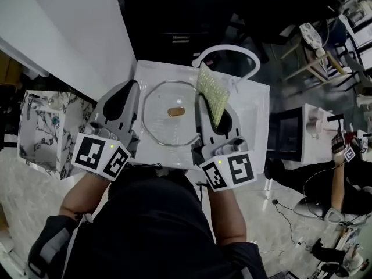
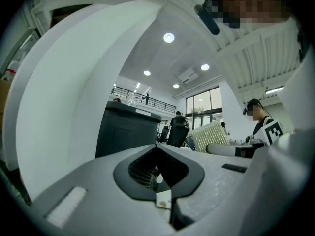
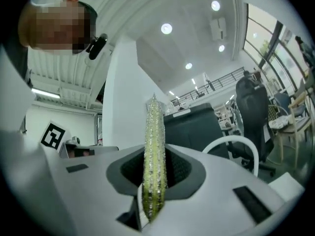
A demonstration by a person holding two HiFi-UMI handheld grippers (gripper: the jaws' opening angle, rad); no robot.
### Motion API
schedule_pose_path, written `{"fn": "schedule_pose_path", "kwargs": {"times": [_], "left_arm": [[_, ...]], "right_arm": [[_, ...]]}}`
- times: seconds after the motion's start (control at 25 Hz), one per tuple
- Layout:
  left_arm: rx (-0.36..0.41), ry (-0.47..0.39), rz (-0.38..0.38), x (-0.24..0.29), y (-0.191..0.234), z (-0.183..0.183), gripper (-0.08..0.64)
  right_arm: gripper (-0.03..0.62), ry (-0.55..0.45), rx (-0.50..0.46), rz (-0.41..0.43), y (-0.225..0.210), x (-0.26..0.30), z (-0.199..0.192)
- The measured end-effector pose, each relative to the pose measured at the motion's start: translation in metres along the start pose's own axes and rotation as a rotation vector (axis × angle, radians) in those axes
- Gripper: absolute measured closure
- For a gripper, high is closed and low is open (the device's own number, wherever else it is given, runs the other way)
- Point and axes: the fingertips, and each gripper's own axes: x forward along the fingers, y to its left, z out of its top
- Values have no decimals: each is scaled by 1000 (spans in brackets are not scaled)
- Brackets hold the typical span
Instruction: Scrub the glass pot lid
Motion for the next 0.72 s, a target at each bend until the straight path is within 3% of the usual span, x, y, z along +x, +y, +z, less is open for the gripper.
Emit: {"fn": "schedule_pose_path", "kwargs": {"times": [0.16, 0.72], "left_arm": [[20, -17, -30, 0, -15, 5, 560], [6, -5, -3, -3, -2, -3, 560]], "right_arm": [[526, -34, -76, 0, 6, -9, 15], [526, -27, -30, 10, 6, -5, 11]]}}
